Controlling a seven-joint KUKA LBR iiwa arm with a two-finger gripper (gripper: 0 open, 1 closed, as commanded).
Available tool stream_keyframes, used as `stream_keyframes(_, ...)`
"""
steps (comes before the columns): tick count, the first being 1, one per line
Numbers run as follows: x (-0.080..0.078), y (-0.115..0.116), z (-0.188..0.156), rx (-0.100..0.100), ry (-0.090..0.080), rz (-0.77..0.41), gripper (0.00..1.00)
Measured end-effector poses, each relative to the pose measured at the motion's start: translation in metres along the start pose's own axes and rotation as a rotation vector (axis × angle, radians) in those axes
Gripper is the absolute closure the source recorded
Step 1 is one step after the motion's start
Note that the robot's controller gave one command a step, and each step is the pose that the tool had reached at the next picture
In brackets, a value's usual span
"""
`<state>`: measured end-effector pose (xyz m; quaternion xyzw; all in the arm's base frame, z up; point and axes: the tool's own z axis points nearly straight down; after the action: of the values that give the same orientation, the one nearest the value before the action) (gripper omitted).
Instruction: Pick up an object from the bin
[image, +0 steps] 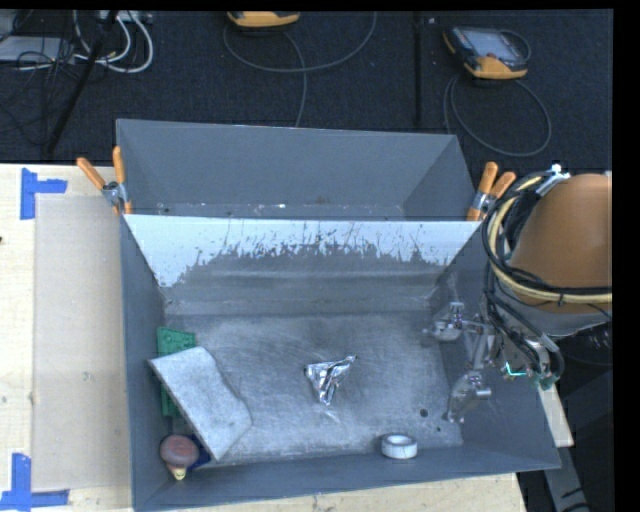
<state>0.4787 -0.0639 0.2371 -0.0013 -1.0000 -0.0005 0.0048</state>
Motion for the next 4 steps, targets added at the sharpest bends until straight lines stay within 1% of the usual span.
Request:
stream_keyframes(1, -0.077, 0.059, 0.165, 0.003, -0.01, -0.523, 0.0)
stream_keyframes(2, -0.079, 0.11, 0.135, 0.001, -0.012, -0.533, 0.0)
stream_keyframes(3, -0.084, 0.106, 0.132, 0.003, -0.009, -0.613, 0.0)
stream_keyframes(4, -0.086, 0.114, 0.164, 0.004, -0.01, -0.754, 0.0)
